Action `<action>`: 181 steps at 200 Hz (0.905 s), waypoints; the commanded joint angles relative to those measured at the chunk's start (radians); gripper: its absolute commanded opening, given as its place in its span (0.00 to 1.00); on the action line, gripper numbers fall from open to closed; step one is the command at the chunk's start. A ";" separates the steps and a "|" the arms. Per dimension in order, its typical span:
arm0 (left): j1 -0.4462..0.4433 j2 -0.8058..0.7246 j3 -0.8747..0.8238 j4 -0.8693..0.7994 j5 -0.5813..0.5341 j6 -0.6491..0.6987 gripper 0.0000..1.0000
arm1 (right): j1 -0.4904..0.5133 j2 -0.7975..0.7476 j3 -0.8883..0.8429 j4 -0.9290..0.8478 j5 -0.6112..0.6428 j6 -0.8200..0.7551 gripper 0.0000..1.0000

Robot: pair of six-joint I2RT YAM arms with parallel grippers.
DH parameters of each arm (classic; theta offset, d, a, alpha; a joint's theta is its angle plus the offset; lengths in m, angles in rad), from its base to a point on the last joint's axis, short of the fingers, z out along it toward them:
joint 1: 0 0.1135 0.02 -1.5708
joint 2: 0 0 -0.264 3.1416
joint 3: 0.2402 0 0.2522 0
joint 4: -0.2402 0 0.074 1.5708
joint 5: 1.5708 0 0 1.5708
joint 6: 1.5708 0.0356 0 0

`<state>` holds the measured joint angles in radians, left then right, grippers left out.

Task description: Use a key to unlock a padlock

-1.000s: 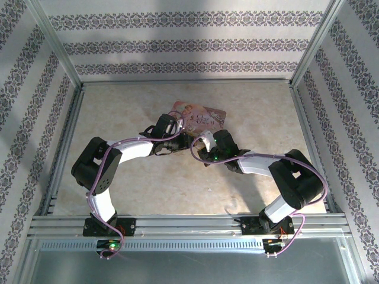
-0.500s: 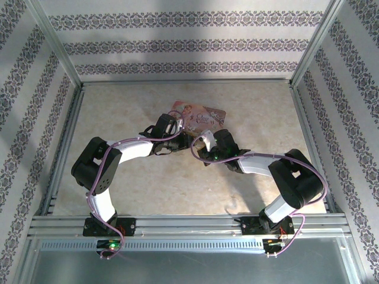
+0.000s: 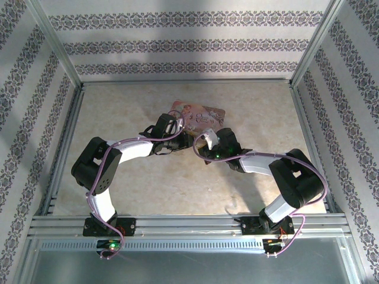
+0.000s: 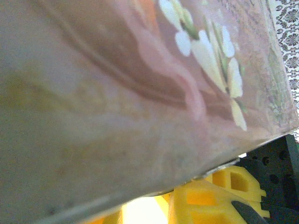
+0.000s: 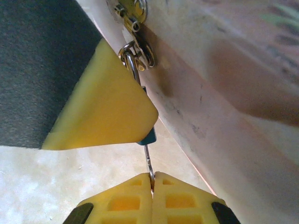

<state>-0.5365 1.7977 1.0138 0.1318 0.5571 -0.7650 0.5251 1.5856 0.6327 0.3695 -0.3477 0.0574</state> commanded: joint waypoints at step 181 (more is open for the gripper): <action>-0.013 -0.023 0.006 -0.007 0.083 -0.008 0.21 | -0.026 0.080 0.051 0.279 -0.137 0.016 0.00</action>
<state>-0.5346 1.7977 1.0138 0.1303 0.5564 -0.7685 0.5098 1.6611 0.6346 0.5068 -0.4232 0.0792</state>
